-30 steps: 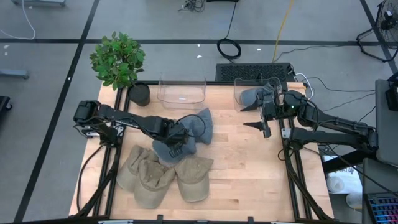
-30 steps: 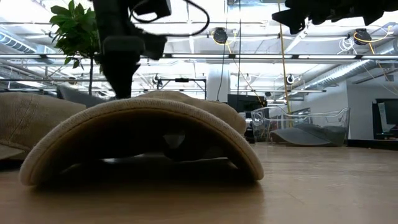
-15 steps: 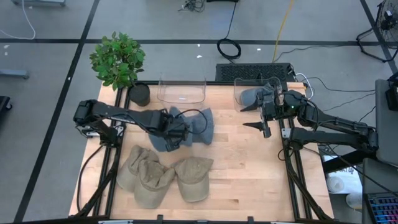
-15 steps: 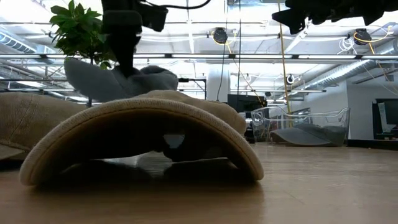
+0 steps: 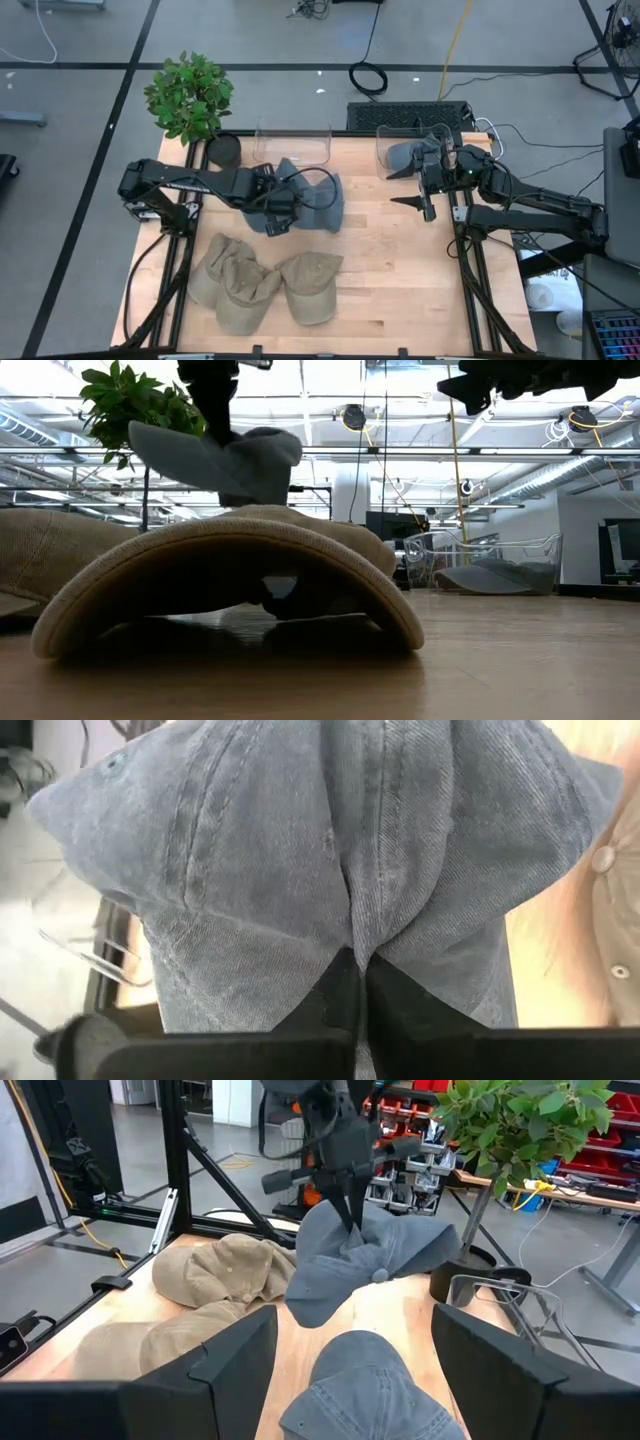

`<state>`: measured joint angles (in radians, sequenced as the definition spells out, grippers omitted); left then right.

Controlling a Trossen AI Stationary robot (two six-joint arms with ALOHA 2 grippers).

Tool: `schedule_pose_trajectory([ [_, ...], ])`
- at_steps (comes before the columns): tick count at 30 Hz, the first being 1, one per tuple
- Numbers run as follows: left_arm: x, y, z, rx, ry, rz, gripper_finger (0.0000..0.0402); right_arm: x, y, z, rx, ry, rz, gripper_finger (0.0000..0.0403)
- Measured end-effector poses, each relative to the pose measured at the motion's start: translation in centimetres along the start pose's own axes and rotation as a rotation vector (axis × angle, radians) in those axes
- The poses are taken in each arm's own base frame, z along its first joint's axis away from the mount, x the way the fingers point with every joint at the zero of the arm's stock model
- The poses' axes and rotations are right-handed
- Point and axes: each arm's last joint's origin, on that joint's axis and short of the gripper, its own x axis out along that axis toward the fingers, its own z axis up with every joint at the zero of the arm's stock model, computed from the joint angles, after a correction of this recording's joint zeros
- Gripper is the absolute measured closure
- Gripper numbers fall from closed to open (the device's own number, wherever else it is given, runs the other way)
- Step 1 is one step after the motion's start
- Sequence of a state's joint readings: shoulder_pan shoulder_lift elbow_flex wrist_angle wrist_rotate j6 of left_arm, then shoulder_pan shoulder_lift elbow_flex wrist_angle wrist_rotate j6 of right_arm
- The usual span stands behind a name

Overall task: Pick & Place hat
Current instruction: Put the left blue cap into the right transparent bin

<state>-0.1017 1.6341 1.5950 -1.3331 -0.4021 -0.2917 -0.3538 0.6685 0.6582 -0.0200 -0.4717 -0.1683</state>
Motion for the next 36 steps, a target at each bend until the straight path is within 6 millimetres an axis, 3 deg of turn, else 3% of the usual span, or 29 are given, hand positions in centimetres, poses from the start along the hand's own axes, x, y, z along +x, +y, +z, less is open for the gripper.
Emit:
schedule_pose_trajectory([
  [12,-1.6,0.7,1.4,0.121,-0.137,0.108,0.0390,0.3,-0.1,-0.3,0.107,-0.006,0.000,0.0149],
  [23,-2.0,0.6,3.3,0.246,-0.313,0.177,0.0390,3.9,-1.2,-4.7,0.449,-0.212,0.020,0.0149],
  [36,-2.6,0.4,4.6,0.295,-0.438,0.191,0.0395,7.0,-2.7,-6.5,0.573,-0.300,0.005,0.0149],
])
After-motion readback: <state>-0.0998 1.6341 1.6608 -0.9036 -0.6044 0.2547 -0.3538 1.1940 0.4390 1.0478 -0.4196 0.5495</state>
